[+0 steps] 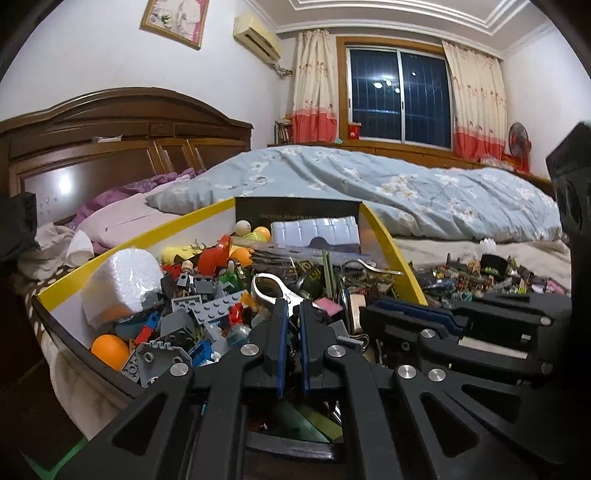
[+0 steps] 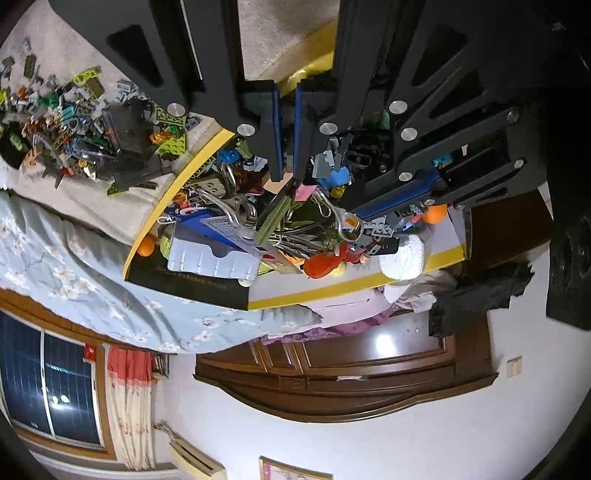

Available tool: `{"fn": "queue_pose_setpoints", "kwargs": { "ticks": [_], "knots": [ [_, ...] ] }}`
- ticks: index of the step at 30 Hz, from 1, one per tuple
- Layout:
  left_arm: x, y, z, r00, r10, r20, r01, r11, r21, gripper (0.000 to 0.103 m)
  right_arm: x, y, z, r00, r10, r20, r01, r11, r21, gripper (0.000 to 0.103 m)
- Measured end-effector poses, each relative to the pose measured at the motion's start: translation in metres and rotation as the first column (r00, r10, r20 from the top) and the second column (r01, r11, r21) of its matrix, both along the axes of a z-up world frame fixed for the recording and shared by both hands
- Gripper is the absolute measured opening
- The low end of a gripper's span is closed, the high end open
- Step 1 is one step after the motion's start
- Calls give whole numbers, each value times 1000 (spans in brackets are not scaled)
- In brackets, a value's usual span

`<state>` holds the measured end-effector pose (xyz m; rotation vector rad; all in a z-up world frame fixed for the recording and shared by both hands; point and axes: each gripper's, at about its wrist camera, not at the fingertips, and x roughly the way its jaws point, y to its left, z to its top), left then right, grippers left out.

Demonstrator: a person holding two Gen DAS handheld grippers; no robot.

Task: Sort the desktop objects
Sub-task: 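Open both tools to drop the pieces into the box, then withdraw both open tools from the box toward the Lego pile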

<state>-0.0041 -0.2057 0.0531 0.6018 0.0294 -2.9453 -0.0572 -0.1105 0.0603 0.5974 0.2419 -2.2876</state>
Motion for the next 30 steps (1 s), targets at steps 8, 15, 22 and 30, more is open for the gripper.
{"fn": "queue_pose_setpoints", "kwargs": {
  "ticks": [8,15,22,30],
  "knots": [
    [-1,2,-1,1000,0,0,0,1000,-16,7,1,-2,0,1000,0,-24,1,1000,26,4],
    [-1,1,-1,1000,5,-24,-5,1000,-21,8,1,-1,0,999,-14,-45,14,1000,9,5],
    [-2,-2,1,1000,5,-14,-5,1000,-13,8,2,3,1,998,-48,-39,47,998,-39,9],
    [4,1,6,998,43,-41,-45,998,-47,8,0,5,6,994,-106,-20,106,994,-43,21]
  ]
}}
